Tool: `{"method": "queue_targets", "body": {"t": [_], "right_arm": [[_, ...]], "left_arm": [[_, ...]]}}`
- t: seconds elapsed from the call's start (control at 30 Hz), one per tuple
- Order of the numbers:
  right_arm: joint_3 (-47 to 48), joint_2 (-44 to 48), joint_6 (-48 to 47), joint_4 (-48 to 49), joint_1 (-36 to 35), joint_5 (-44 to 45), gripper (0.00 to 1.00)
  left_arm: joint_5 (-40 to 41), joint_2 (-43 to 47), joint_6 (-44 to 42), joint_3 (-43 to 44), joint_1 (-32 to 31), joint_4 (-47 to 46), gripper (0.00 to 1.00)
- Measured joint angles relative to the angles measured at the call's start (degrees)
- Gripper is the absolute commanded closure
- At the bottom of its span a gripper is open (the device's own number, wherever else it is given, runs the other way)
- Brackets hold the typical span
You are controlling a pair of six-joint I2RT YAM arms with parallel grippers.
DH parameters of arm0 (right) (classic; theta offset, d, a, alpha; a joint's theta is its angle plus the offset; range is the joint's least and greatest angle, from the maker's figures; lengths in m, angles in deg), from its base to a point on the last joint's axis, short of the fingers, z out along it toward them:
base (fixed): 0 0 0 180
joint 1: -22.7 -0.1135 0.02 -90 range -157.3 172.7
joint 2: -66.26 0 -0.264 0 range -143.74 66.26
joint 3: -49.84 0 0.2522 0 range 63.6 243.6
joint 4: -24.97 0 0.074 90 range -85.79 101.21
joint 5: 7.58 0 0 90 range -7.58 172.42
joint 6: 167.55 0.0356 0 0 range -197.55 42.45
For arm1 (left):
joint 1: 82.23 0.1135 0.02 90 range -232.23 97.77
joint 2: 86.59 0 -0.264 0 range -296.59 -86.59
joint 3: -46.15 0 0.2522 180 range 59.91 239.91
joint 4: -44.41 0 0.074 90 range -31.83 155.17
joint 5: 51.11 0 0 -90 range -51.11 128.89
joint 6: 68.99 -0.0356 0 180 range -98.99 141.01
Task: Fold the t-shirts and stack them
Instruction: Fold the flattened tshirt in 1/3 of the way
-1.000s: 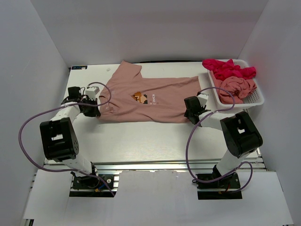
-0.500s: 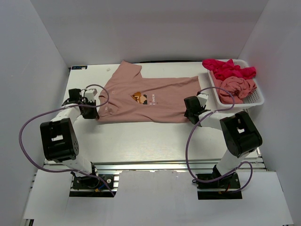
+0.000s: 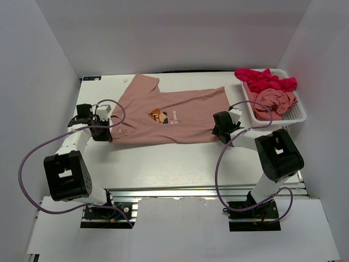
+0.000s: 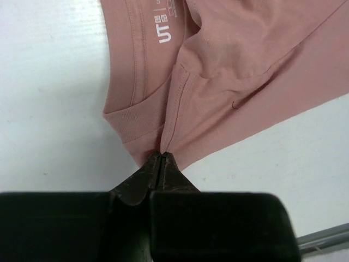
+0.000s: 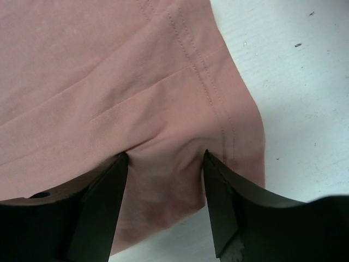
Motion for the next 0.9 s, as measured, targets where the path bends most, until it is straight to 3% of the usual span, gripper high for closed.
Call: {"method": "queue_targets", "body": {"t": [0.07,0.13,0.17,0.23,0.27,0.63,0.9], "right_arm": [[0.0,0.2,0.1,-0.2,0.0,0.1,0.32],[0.0,0.5,0.1,-0.7,0.0,0.0,0.24],[0.0,0.7,0.1,-1.0,0.0,0.0,0.21],[0.0,1.5,0.2,-1.7,0.0,0.0,0.16],[0.1,2.1,0.1,-2.1,0.0,0.0,0.15],[9.0,7.4,-2.5,-4.5,0.2,1.9,0.13],[16.6,5.8,-8.2,-4.4,5.8,-0.2,0.13]], "left_arm": [[0.1,0.1,-0.3,-0.3,0.0,1.0,0.95],[0.2,0.1,-1.0,-0.6,0.0,2.2,0.78],[0.3,0.2,-1.5,-0.7,0.0,2.8,0.43],[0.5,0.6,-2.4,-0.7,0.0,3.7,0.20],[0.7,0.9,-2.7,-0.6,0.0,4.1,0.02],[2.3,3.2,-2.4,5.9,0.0,4.8,0.02],[2.4,0.5,0.6,8.9,0.0,-0.5,0.02]]}}
